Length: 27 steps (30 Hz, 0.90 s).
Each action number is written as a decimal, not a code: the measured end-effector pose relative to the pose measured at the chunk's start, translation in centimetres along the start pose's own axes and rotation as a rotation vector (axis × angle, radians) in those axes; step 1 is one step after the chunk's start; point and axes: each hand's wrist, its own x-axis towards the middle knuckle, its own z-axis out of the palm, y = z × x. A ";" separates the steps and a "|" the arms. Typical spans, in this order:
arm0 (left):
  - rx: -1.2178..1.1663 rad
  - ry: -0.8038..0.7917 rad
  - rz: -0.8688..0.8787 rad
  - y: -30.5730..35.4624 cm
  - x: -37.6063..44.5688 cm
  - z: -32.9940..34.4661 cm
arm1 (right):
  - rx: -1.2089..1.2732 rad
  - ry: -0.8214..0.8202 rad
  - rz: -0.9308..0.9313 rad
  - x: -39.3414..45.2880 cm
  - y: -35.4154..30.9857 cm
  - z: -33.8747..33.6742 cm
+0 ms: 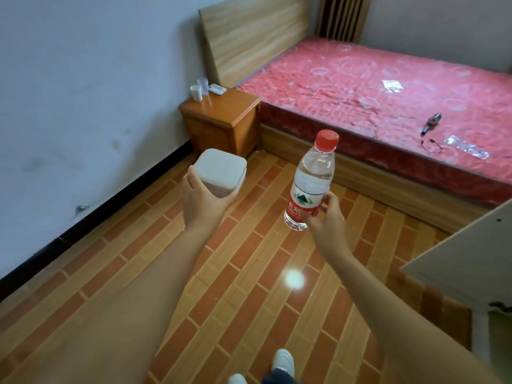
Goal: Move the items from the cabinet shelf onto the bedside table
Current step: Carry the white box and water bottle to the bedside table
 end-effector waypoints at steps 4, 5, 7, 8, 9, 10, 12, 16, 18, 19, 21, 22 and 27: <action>-0.007 0.010 -0.033 -1.0 0.6 0.0 | -0.022 -0.016 0.011 0.5 0.2 1.2; -0.009 0.018 -0.043 -1.1 0.8 0.1 | -0.030 -0.035 0.013 0.7 0.4 1.3; 0.005 0.031 -0.062 -1.3 1.2 0.4 | -0.044 -0.067 0.011 1.4 0.7 1.5; 0.014 0.033 -0.072 -1.3 1.4 0.6 | -0.045 -0.076 0.010 1.8 0.7 1.5; 0.020 0.037 -0.080 -1.3 1.6 0.7 | -0.045 -0.084 0.008 2.3 0.8 1.6; 0.023 0.041 -0.086 -1.2 1.8 0.9 | -0.045 -0.090 0.001 2.7 0.9 1.6; 0.026 0.049 -0.099 -1.2 2.2 1.4 | -0.050 -0.106 -0.015 3.6 1.0 1.6; 0.038 0.072 -0.123 -1.1 3.0 2.2 | -0.046 -0.134 -0.021 5.6 1.5 1.5; 0.040 0.078 -0.132 -1.2 3.4 2.7 | -0.063 -0.144 -0.027 6.5 1.6 1.6; 0.041 0.078 -0.138 -1.2 3.7 3.0 | -0.070 -0.150 -0.028 7.0 1.7 1.7; 0.043 0.081 -0.149 -1.3 4.4 3.4 | -0.073 -0.156 -0.028 7.9 1.8 2.0; 0.043 0.085 -0.153 -1.4 4.9 3.6 | -0.070 -0.157 -0.027 8.4 1.8 2.2; 0.035 0.090 -0.146 -1.7 8.4 5.2 | -0.082 -0.177 -0.028 11.5 2.0 3.6</action>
